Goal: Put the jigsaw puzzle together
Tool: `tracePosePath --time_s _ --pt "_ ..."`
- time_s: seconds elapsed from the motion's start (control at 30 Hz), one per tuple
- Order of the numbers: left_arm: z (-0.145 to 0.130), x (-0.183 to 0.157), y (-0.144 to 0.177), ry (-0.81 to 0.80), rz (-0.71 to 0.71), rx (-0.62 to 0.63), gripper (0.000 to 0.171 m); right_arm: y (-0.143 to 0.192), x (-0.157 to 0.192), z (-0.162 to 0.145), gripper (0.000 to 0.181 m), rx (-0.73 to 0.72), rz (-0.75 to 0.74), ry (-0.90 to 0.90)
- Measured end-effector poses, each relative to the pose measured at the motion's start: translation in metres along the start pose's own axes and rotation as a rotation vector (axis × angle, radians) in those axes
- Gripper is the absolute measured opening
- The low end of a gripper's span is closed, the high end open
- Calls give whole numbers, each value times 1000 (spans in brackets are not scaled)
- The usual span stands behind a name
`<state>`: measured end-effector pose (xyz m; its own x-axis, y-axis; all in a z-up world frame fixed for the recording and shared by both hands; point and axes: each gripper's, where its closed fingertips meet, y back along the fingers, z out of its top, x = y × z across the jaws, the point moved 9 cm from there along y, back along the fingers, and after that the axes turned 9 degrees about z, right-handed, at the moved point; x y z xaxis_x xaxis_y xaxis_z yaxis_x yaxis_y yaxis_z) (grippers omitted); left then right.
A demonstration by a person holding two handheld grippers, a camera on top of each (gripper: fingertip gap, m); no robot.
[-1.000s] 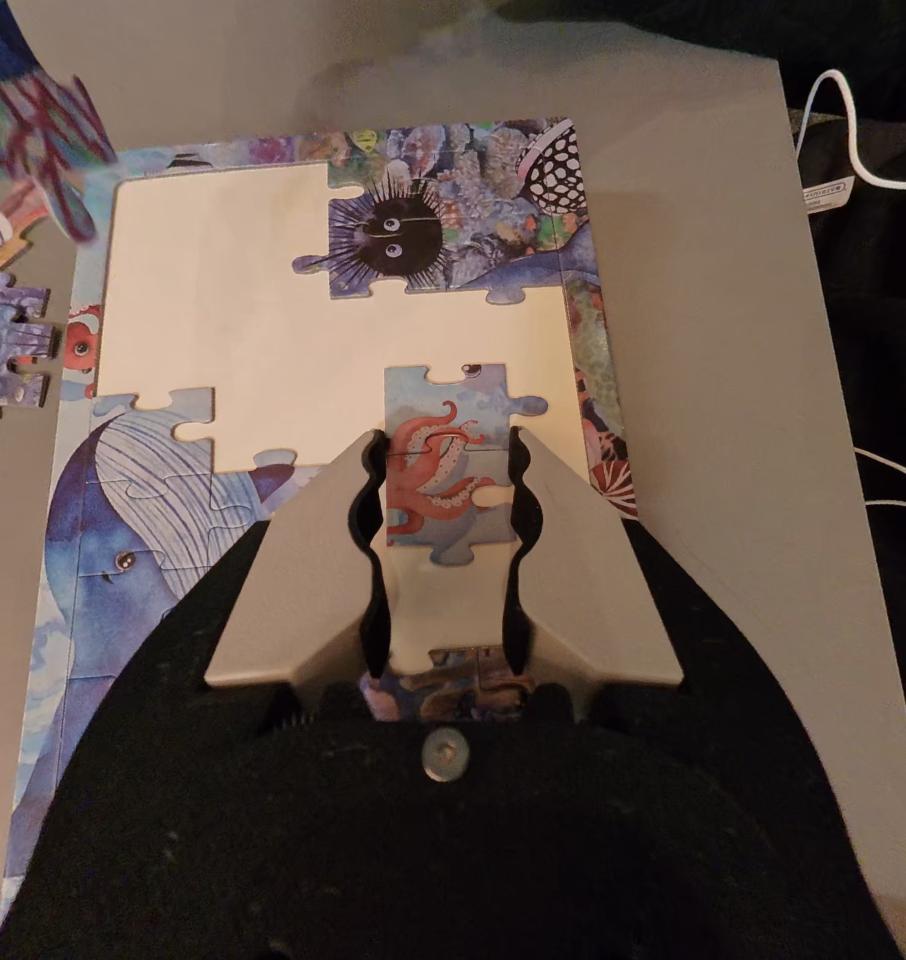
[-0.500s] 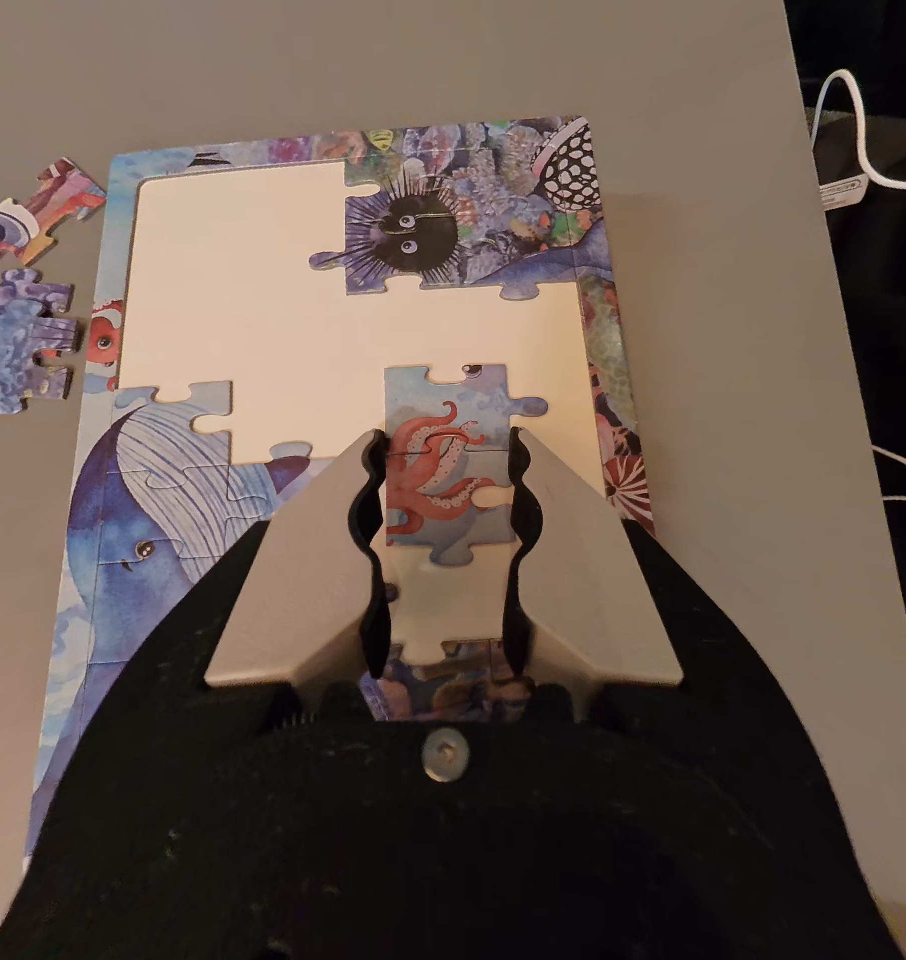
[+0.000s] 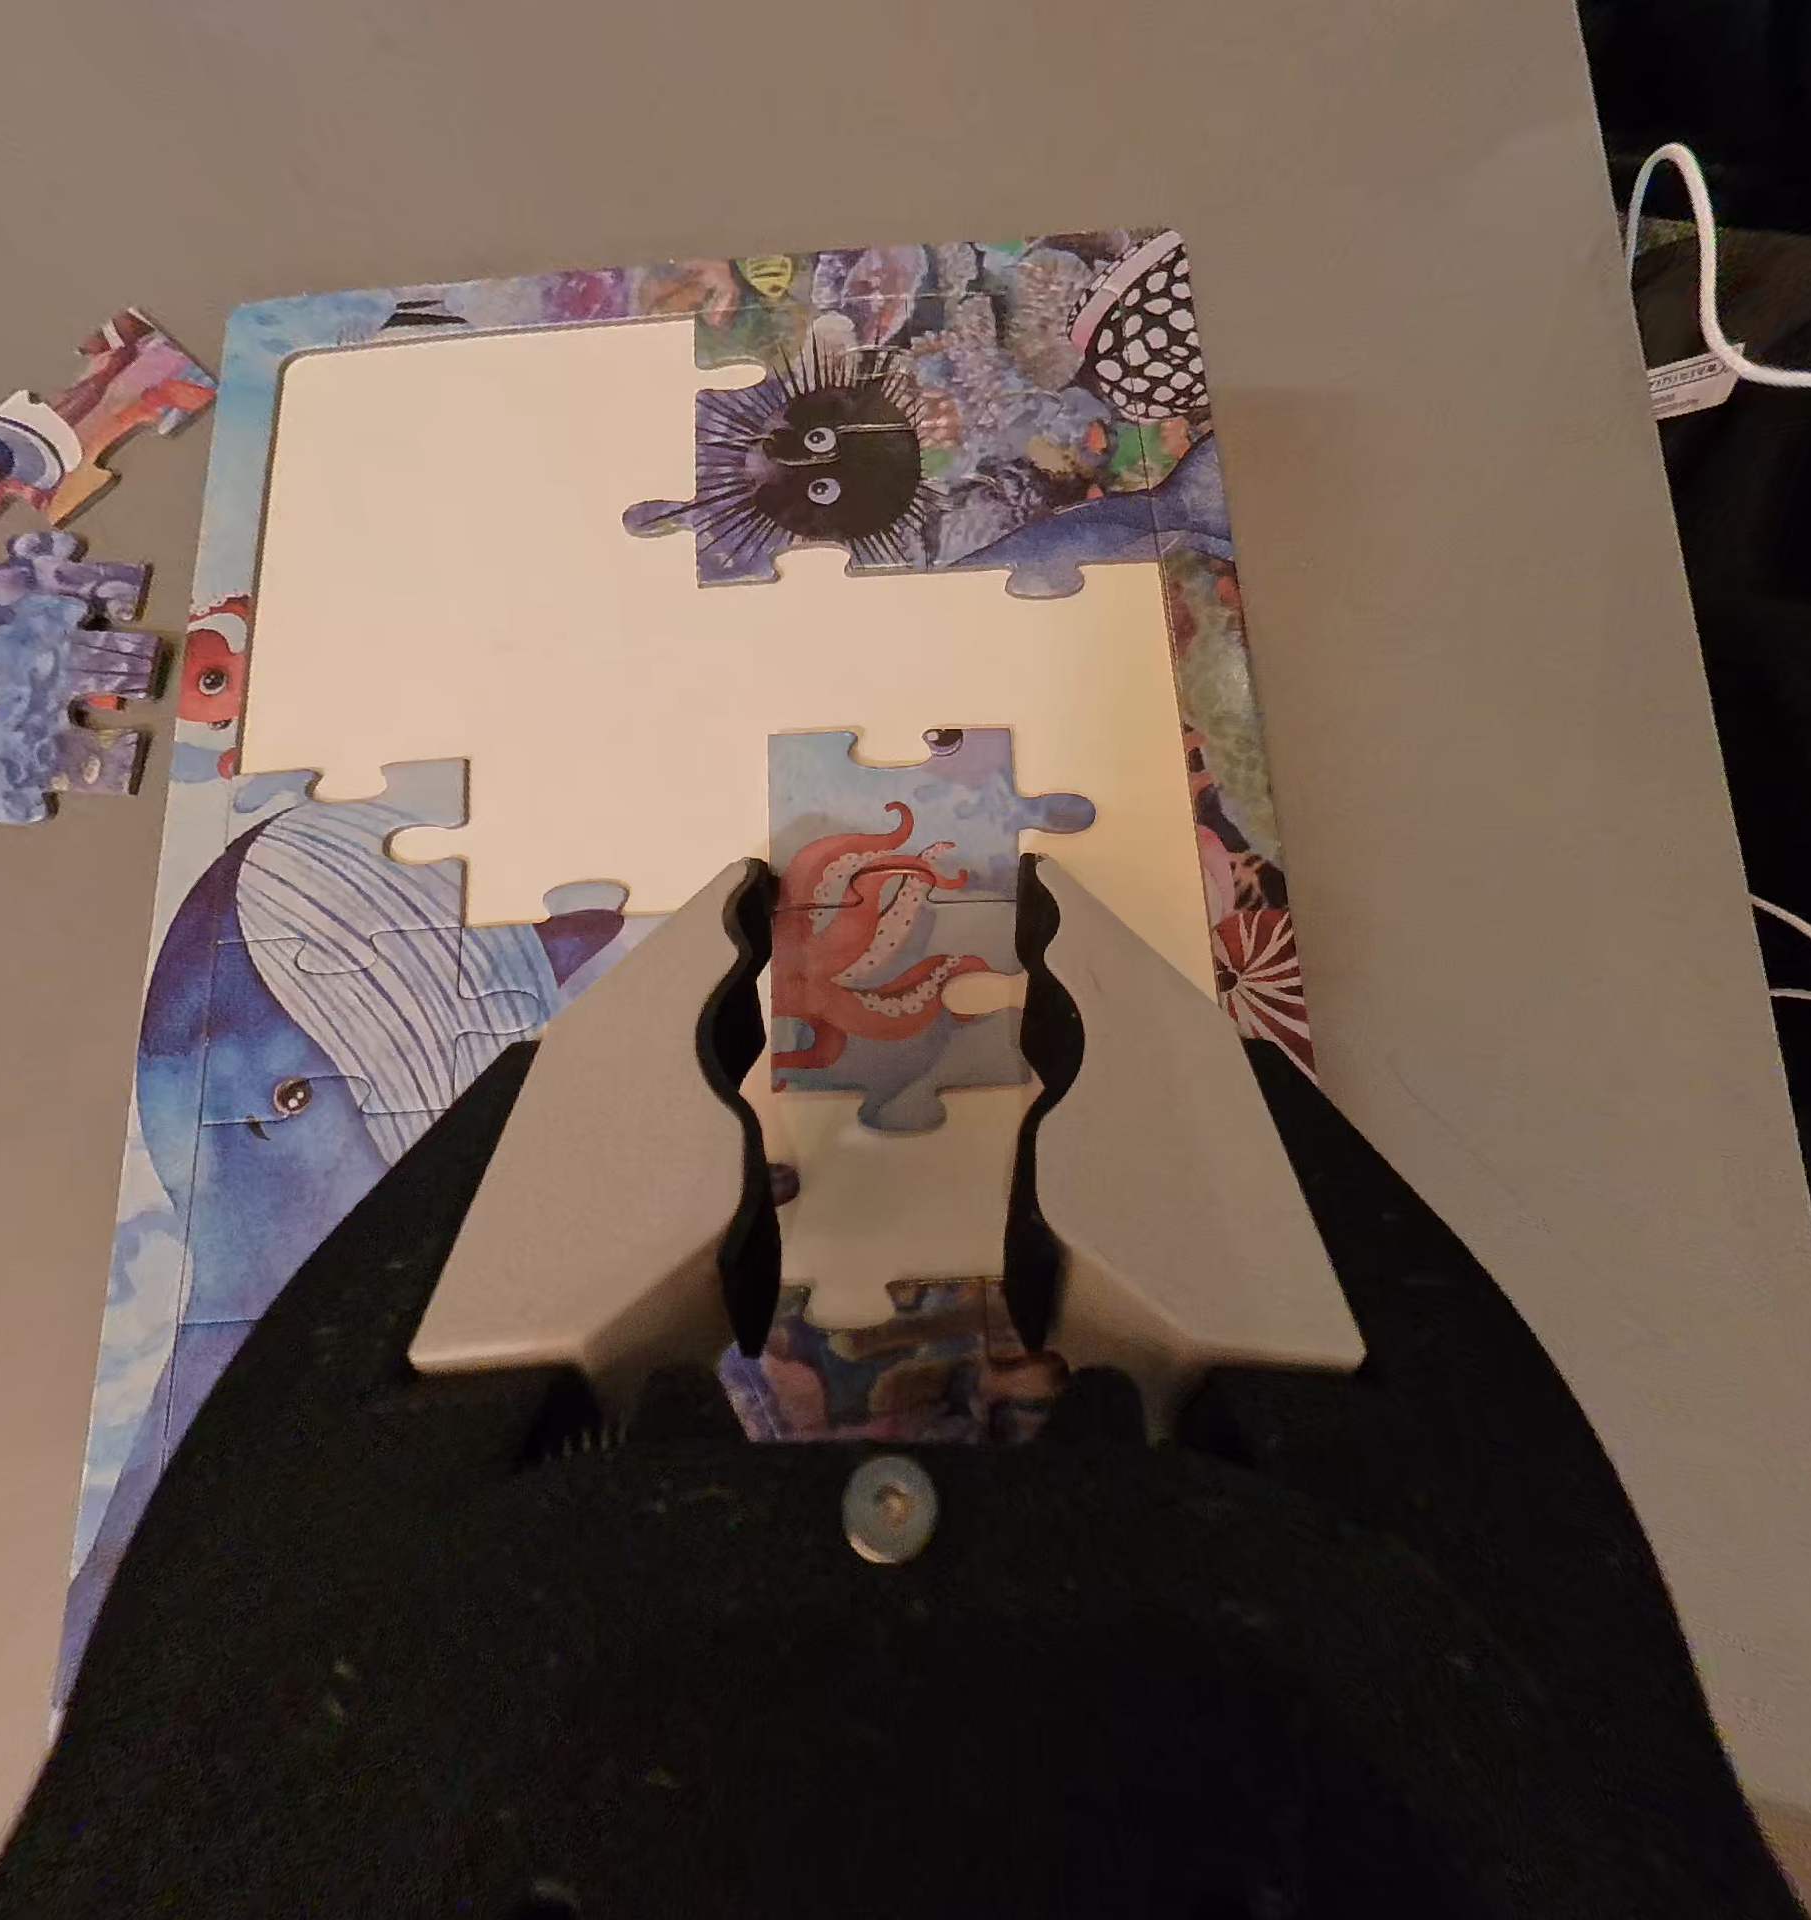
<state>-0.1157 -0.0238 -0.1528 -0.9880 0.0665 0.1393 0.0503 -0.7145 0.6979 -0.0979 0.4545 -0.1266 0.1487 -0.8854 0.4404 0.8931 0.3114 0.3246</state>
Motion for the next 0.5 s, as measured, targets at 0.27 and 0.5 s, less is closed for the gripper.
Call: tracePosePath --time_s 0.27,0.5 --pt "0 1 -1 13 -13 5 46 -18 44 1 29 -18 52 225" --pt "0 1 -1 16 -16 7 46 -48 89 -14 28 86 117 409"
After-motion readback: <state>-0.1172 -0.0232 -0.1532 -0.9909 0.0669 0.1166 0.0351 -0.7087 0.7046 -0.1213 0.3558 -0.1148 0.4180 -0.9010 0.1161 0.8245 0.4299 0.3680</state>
